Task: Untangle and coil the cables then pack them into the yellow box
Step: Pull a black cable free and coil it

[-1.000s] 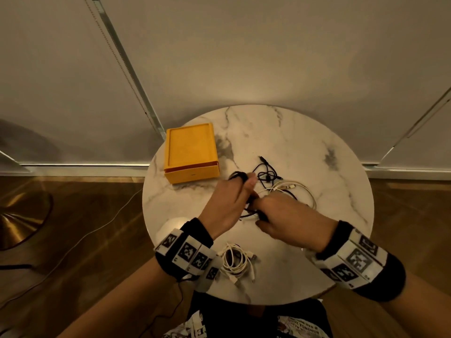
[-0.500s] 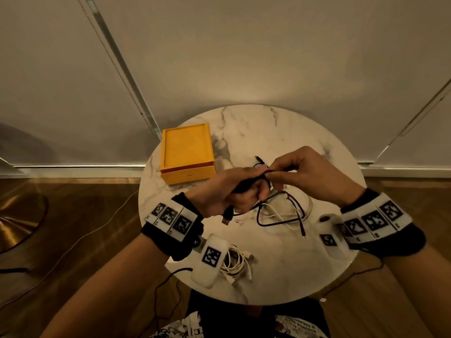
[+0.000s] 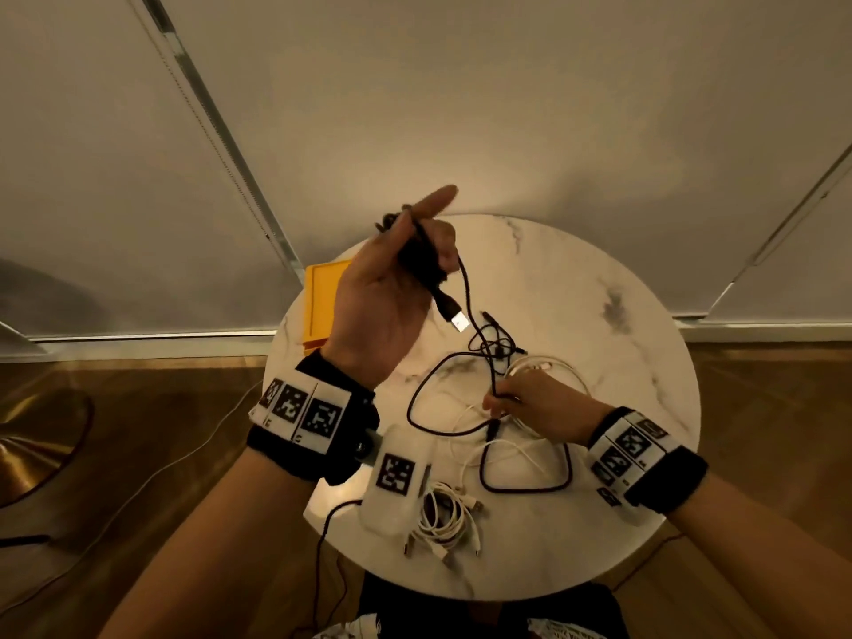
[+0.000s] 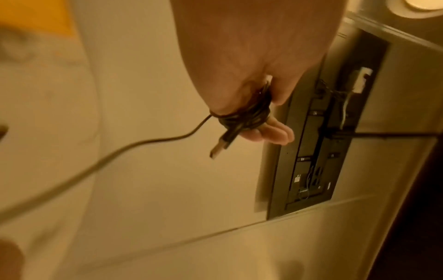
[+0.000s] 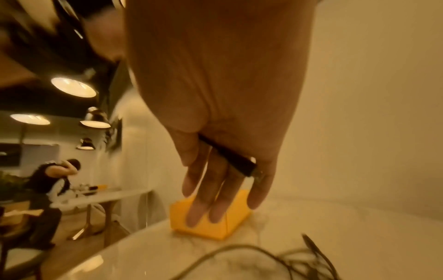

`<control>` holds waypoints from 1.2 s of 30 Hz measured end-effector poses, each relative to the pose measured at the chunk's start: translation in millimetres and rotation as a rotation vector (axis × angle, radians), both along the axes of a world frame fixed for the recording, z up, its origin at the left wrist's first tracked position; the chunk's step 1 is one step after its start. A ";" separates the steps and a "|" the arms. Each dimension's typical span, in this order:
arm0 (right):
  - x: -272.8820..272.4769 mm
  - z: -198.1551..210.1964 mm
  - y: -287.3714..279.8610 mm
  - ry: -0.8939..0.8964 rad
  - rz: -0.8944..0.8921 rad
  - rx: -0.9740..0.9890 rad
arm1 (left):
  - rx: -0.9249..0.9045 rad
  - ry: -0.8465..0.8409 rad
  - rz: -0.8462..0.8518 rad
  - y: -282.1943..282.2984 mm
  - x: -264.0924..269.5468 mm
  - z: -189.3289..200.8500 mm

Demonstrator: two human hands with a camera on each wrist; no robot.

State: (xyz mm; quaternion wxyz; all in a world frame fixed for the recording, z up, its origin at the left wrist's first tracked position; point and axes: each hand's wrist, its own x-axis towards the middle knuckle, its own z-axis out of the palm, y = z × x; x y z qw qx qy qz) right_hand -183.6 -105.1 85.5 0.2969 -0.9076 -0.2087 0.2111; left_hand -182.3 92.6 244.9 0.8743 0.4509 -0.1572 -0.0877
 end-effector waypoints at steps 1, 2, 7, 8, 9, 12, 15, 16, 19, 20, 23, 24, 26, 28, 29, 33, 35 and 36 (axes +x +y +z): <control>-3.3 9.8 2.2 -0.019 0.010 0.035 | 0.012 0.004 0.049 3.0 4.9 -1.6; -5.4 21.0 3.8 -0.054 0.015 0.059 | 0.017 0.010 0.103 5.7 10.3 -3.8; -28.2 57.4 2.0 -0.083 0.161 0.173 | -0.039 -0.019 0.340 27.2 30.3 -13.8; -37.2 59.8 4.3 -0.021 0.190 0.191 | -0.098 0.031 0.357 32.0 32.0 -12.7; -47.0 60.2 7.7 0.029 0.217 0.191 | -0.163 0.093 0.362 34.8 32.1 -13.0; -70.7 55.1 18.8 0.078 0.313 0.189 | -0.298 0.225 0.349 31.1 20.4 -11.7; -84.7 54.5 24.4 0.125 0.381 0.172 | -0.440 0.301 0.299 30.6 -3.9 -1.3; -90.3 54.6 26.4 0.164 0.400 0.166 | -0.490 0.308 0.251 31.5 -17.1 5.0; -103.7 48.2 31.7 0.217 0.444 0.163 | -0.676 0.275 -0.004 26.6 -61.9 26.6; -103.3 44.8 31.9 0.237 0.437 0.162 | -0.749 0.257 -0.092 23.4 -73.9 31.2; -85.7 28.2 23.1 0.236 0.331 0.091 | -0.850 0.238 -0.213 17.2 -77.0 28.5; -80.6 25.1 21.7 0.202 0.309 0.056 | -0.778 0.248 -0.136 16.6 -68.7 22.1; -77.2 17.8 22.4 0.148 0.314 0.025 | -0.501 0.236 0.097 15.4 -43.2 3.1; -80.4 13.8 26.6 0.104 0.337 0.080 | -0.036 0.065 0.324 12.5 -20.0 -18.8; -82.1 15.9 28.6 0.071 0.329 0.114 | 0.303 -0.064 0.392 14.4 -9.3 -35.8; -60.4 34.8 6.7 -0.113 0.201 0.164 | 1.497 -0.315 0.145 38.2 9.6 -97.1; -47.8 44.5 -16.0 -0.209 0.133 0.205 | 1.511 -0.239 -0.022 50.5 -0.2 -117.6; -43.7 47.7 -26.1 -0.227 0.088 0.226 | 1.455 -0.205 -0.099 52.1 -9.2 -123.1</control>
